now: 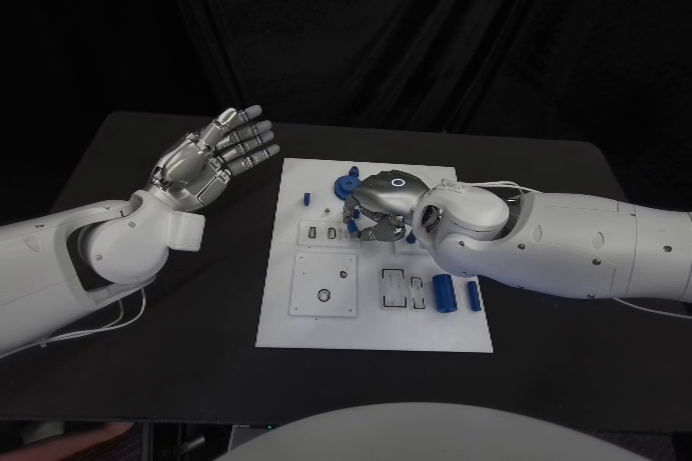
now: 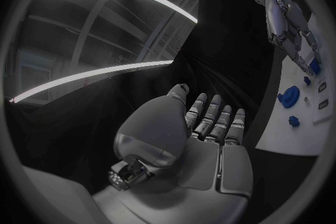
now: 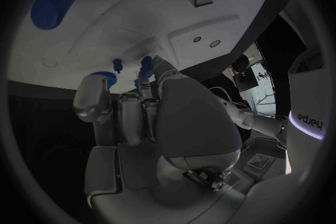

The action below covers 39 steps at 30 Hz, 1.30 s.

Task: Assemble the parts on the task board

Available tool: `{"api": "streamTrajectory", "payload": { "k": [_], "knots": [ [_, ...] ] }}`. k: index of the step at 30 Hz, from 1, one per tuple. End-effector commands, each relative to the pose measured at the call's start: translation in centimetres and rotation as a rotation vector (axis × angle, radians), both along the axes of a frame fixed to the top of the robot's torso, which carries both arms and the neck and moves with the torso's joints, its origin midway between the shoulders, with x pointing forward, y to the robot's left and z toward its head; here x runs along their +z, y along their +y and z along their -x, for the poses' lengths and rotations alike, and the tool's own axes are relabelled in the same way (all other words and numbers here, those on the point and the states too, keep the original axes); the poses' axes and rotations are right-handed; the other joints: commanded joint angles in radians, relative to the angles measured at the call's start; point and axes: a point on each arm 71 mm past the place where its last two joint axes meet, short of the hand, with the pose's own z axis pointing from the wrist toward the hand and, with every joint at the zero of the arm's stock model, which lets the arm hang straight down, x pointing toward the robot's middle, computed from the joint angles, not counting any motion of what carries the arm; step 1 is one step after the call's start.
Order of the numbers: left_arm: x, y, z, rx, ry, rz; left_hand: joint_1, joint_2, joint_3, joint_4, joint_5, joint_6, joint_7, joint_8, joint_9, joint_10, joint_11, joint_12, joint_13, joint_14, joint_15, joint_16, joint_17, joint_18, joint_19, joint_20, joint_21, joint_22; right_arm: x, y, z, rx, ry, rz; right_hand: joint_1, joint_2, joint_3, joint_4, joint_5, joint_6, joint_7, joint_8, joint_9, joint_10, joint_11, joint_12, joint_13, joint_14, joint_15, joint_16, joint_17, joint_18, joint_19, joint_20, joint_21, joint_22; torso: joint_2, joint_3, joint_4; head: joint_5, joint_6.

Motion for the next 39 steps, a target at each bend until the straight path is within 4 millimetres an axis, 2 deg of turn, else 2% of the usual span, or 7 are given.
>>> {"api": "streamTrajectory", "payload": {
  "k": [1, 13, 18, 26, 31, 36, 39],
  "knots": [
    [0.01, -0.19, 0.06, -0.011, -0.002, 0.014, -0.012, 0.001, 0.005, 0.0, 0.006, 0.007, 0.091, 0.006, 0.001, 0.006, -0.001, 0.004, 0.001, 0.002, 0.002, 0.0, 0.001, -0.012, 0.004, -0.002, 0.0, -0.001, -0.14, 0.03, -0.07, -0.014, -0.008, 0.012, -0.002, -0.002, -0.002, -0.006, 0.005, 0.006, -0.008, -0.005, 0.041, 0.027, 0.0, -0.006, 0.177, 0.056, -0.006, -0.005, 0.094, 0.018, -0.006, -0.001, -0.007, 0.118, -0.001, -0.0014, -0.0025, 0.001, -0.001],
    [-0.04, -0.29, 0.02, -0.015, 0.0, 0.014, -0.012, 0.001, 0.005, 0.0, 0.006, 0.007, 0.091, 0.006, 0.001, 0.006, -0.001, 0.004, 0.001, 0.002, 0.002, 0.0, 0.001, -0.012, 0.004, -0.002, 0.0, -0.001, -0.57, 0.4, -0.45, -0.007, -0.003, 0.025, -0.008, -0.004, -0.005, -0.005, 0.001, -0.004, -0.004, -0.012, 0.041, 0.025, 0.003, -0.008, 0.176, 0.056, -0.003, -0.007, 0.093, 0.018, -0.007, 0.001, -0.011, 0.117, -0.002, -0.0025, -0.0032, 0.003, -0.007],
    [-0.13, -0.31, -0.01, -0.018, 0.002, 0.014, -0.013, 0.0, 0.006, 0.0, 0.006, 0.006, 0.091, 0.006, 0.001, 0.006, -0.001, 0.004, 0.001, 0.002, 0.002, -0.001, 0.001, -0.011, 0.003, -0.002, 0.0, -0.002, -0.82, 0.43, -0.59, -0.003, 0.0, 0.029, -0.012, -0.005, -0.006, -0.003, -0.004, -0.008, -0.002, -0.015, 0.041, 0.023, 0.005, -0.01, 0.173, 0.055, -0.002, -0.009, 0.09, 0.018, -0.008, 0.002, -0.015, 0.116, -0.002, -0.0014, -0.0029, 0.003, -0.009],
    [-0.4, -0.31, 0.05, -0.019, 0.007, 0.014, -0.013, 0.0, 0.006, -0.001, 0.006, 0.006, 0.091, 0.006, 0.001, 0.006, -0.001, 0.004, 0.001, 0.002, 0.002, -0.002, 0.001, -0.011, 0.002, -0.002, -0.001, -0.002, -0.95, 0.44, -0.69, 0.004, 0.001, 0.03, -0.028, -0.012, -0.012, 0.007, -0.047, -0.076, 0.021, -0.066, 0.02, -0.003, 0.025, -0.031, 0.148, 0.042, 0.015, -0.033, 0.062, 0.026, -0.027, 0.016, -0.07, 0.101, -0.002, -0.0013, -0.0018, 0.0, -0.013],
    [-0.51, -0.27, 0.1, -0.018, 0.01, 0.014, -0.013, 0.0, 0.006, -0.001, 0.006, 0.006, 0.091, 0.006, 0.001, 0.006, -0.001, 0.004, 0.001, 0.002, 0.002, -0.002, 0.001, -0.011, 0.002, -0.002, -0.001, -0.002, -1.0, 0.45, -0.71, 0.007, 0.004, 0.033, -0.034, -0.015, -0.016, 0.011, -0.066, -0.085, 0.026, -0.075, 0.014, -0.01, 0.029, -0.036, 0.142, 0.038, 0.02, -0.039, 0.055, 0.028, -0.032, 0.02, -0.085, 0.098, -0.002, -0.0006, -0.0024, 0.0, -0.012],
    [-0.59, -0.23, 0.13, -0.017, 0.012, 0.013, -0.013, 0.0, 0.006, -0.001, 0.006, 0.006, 0.091, 0.006, 0.001, 0.006, -0.001, 0.004, 0.001, 0.002, 0.002, -0.002, 0.001, -0.011, 0.002, -0.002, -0.001, -0.002, -1.03, 0.49, -0.7, 0.011, 0.006, 0.035, -0.04, -0.019, -0.022, 0.016, -0.088, -0.103, 0.03, -0.09, 0.004, -0.021, 0.032, -0.046, 0.13, 0.035, 0.023, -0.044, 0.051, 0.03, -0.035, 0.024, -0.097, 0.095, -0.002, -0.0016, -0.0028, 0.001, -0.014],
    [-0.62, -0.21, 0.14, -0.017, 0.012, 0.013, -0.013, 0.0, 0.006, -0.001, 0.006, 0.006, 0.091, 0.006, 0.001, 0.006, -0.001, 0.004, 0.001, 0.002, 0.002, -0.002, 0.001, -0.011, 0.002, -0.002, -0.001, -0.002, -1.06, 0.5, -0.71, 0.012, 0.01, 0.036, -0.046, -0.026, -0.03, 0.02, -0.118, -0.131, 0.032, -0.107, -0.008, -0.04, 0.029, -0.062, 0.111, 0.033, 0.022, -0.048, 0.046, 0.032, -0.038, 0.025, -0.108, 0.093, -0.002, -0.0016, -0.0026, 0.001, -0.014]
  ]
}}
